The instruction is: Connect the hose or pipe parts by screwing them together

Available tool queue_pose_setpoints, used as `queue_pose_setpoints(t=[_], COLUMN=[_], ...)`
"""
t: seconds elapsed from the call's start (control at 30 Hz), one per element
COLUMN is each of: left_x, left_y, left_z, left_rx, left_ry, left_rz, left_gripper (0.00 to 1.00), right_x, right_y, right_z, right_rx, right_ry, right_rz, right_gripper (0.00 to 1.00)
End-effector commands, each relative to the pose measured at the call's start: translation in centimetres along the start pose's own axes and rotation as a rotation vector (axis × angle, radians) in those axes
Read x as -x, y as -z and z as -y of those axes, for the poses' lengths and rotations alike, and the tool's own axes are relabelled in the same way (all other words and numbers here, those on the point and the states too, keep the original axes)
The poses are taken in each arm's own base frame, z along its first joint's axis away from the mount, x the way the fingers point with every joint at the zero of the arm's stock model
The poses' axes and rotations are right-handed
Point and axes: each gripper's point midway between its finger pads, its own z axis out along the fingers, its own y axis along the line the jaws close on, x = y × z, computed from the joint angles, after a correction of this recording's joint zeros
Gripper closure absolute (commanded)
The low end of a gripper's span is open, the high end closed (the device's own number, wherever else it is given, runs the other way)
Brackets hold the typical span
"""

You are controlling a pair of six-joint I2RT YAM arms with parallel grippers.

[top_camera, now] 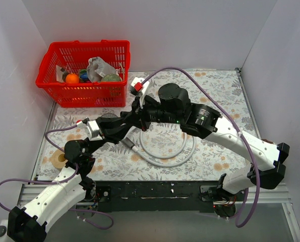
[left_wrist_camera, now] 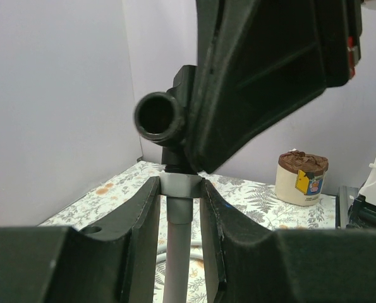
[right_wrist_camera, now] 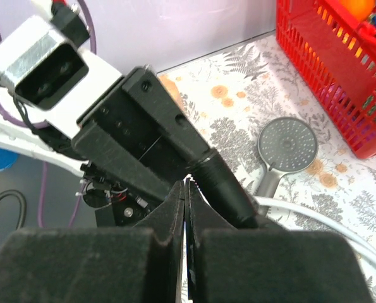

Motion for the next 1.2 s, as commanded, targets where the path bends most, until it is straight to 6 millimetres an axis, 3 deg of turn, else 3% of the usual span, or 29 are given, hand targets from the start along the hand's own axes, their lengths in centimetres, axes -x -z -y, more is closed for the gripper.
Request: queue_pose_setpoints(t=[0.0,0.17,0.33,0.37,0.53,0.67,0.87,0.9,0.93,1.0,1.17], left_x=[3.6,4.0,3.6,3.4,2.5,2.0,2.2,2.5,2.9,3.2,4.1], left_y=[-0.5,-0.6,-0.4,-0.4,-0.1,0.1,-0.1,-0.2,-0.4,-0.6,-0.9], left_z=[0.2,0.6,1.3,1.5,3.2,4.5,4.8,4.7,4.6,4.4,3.5], left_rx=[-0.006,-0.02,-0.057,-0.069,-0.163,-0.235,-0.252,-0.246,-0.238,-0.227,-0.179], left_ry=[-0.058,-0.061,-0.045,-0.04,-0.012,0.032,0.069,0.068,0.066,0.062,0.049], left_rz=[0.095,0.099,0.076,0.069,0.02,-0.023,-0.038,-0.028,-0.018,-0.007,0.027], left_gripper=[1.0,1.0,1.0,1.0,1.0,1.0,1.0,1.0,1.0,1.0,1.0], right_x=[3.9,4.4,5.9,5.5,7.8,8.5,5.7,3.8,4.0,2.0,0.4], right_y=[0.1,-1.0,-0.8,-1.6,-0.8,0.2,1.6,1.1,2.2,2.3,3.8], right_z=[0.2,1.3,2.0,2.4,3.4,4.5,6.2,7.0,7.2,7.7,7.1], right_rx=[-0.044,-0.088,-0.145,-0.152,-0.208,-0.206,-0.211,-0.222,-0.228,-0.234,-0.215], right_ry=[0.041,0.06,0.078,0.079,0.137,0.16,0.134,0.122,0.118,0.099,0.061], right_rz=[0.087,0.051,0.022,-0.003,0.031,0.051,-0.002,-0.036,-0.02,-0.045,-0.041], right_gripper=[0.99,0.99,0.99,0.99,0.99,0.99,0.99,0.99,0.99,0.99,0.99])
